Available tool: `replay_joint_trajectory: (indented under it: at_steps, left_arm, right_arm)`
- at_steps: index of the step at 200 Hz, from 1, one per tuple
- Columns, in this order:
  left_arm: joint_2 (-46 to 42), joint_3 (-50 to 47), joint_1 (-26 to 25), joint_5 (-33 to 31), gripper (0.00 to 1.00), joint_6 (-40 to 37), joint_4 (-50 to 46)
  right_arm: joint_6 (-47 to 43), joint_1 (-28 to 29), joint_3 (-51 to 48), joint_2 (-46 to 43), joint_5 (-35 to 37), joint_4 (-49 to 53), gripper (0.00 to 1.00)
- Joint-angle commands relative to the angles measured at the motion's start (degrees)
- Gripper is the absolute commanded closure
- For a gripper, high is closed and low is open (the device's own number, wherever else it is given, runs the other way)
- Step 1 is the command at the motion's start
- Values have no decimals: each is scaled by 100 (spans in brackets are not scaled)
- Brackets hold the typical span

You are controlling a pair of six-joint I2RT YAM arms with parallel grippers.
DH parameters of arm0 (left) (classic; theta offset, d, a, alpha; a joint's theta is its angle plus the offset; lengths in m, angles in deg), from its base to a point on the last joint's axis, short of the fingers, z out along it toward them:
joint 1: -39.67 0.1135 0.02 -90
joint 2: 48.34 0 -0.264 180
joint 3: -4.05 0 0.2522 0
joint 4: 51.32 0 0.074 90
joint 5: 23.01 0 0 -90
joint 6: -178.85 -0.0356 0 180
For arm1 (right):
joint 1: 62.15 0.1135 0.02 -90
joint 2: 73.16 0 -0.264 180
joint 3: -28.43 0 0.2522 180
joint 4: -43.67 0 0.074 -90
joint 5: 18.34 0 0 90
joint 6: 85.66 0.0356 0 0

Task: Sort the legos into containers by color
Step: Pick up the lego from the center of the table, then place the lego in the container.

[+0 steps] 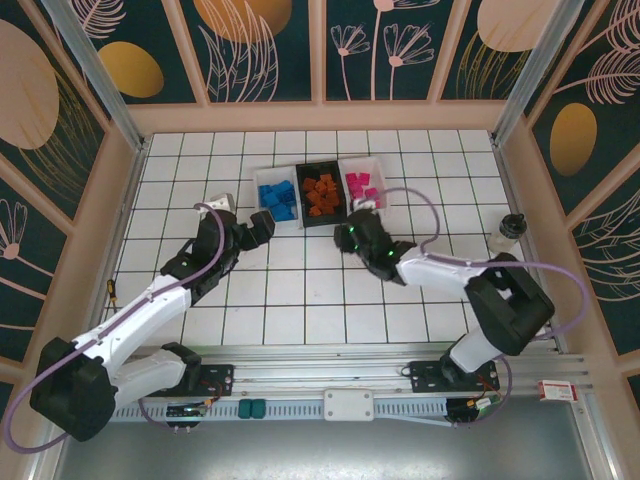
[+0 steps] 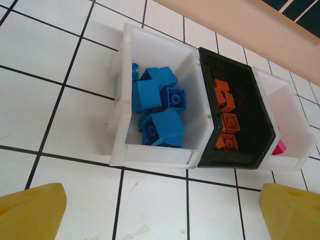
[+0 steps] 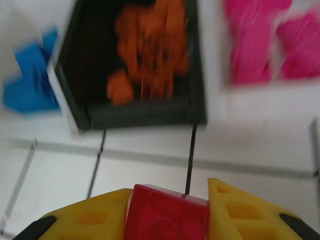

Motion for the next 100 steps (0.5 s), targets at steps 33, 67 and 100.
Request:
replay_joint_trajectory:
  at_steps: [33,67,100]
  left_arm:
    - [-276,-137,19,-243,2,-9,-64]
    - [-286,-59,19,-326,1,-68,-125]
    - [-430,-82,23,-694,1,-2,-134]
  right_arm:
    - [-671,-1170,1469,1086,-322,224,73]
    - [-661,-1617,2639,2104,-347,647,68]
    - [-619,-1801,3231,2369,-319,911,39]
